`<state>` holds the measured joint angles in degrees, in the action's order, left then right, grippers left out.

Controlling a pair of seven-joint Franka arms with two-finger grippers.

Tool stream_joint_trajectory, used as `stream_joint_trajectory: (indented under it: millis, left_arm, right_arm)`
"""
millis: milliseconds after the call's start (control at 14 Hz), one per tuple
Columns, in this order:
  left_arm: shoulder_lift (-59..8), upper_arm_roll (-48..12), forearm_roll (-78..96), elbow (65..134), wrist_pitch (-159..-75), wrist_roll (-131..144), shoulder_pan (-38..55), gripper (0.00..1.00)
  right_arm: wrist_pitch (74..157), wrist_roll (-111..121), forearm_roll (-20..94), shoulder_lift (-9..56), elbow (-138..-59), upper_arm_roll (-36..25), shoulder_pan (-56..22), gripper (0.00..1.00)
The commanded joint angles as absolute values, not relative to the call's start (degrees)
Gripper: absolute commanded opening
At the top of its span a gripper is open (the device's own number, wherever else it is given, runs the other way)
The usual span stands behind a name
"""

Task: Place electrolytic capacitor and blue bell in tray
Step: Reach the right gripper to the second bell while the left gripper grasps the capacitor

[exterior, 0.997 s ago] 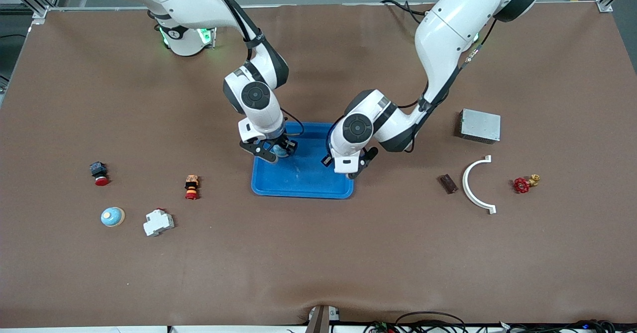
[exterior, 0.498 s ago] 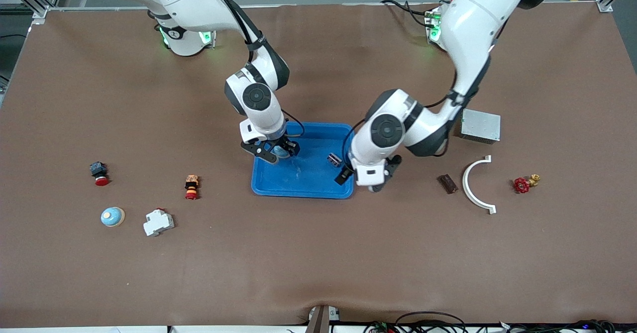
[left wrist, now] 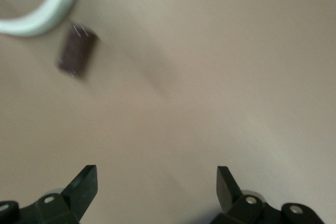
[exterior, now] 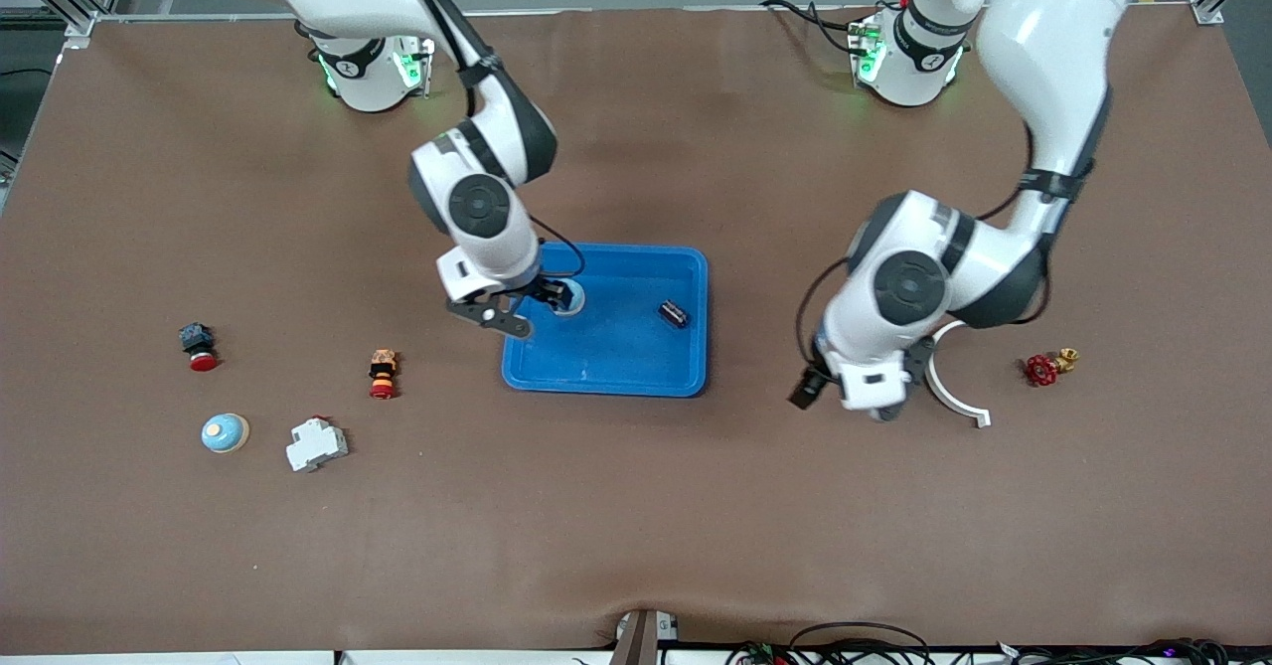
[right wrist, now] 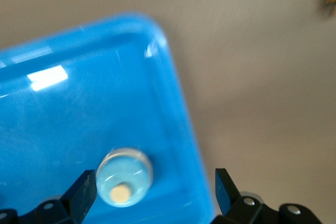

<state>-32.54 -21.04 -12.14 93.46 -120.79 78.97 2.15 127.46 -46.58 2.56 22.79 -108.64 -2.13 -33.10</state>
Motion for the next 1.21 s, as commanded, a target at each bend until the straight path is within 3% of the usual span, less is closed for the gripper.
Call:
stream_joint_trajectory:
  millis: [0, 498, 854, 997, 1139]
  left_arm:
    - [-29.45, -21.45, -13.01, 100.44, -121.02, 70.78, -3.07, 1.00]
    - [-35.06, -21.62, -21.62, 102.57, -125.85, 69.52, -9.23, 1.00]
    - [-38.05, -21.53, -21.62, 103.36, -132.00, 69.61, -9.05, 0.98]
    - [-38.58, -21.53, -21.62, 103.97, -132.62, 69.52, -9.14, 0.83]
    - [-38.94, -21.62, -21.62, 104.06, -132.80, 69.52, -9.14, 0.42]
  right_arm:
    - [126.21, -34.50, 2.29, 19.25, -110.13, -1.41, -26.39, 1.00]
    - [126.91, 6.46, 2.11, 21.96, -104.25, -1.49, -7.05, 1.00]
    - [126.83, 20.11, 2.02, 28.90, -97.48, -1.49, -0.18, 1.00]
    - [126.91, 24.50, 2.02, 32.06, -94.41, -1.49, 2.10, 1.00]
    - [126.91, 30.20, 2.02, 36.89, -89.59, -1.49, 4.73, 1.00]
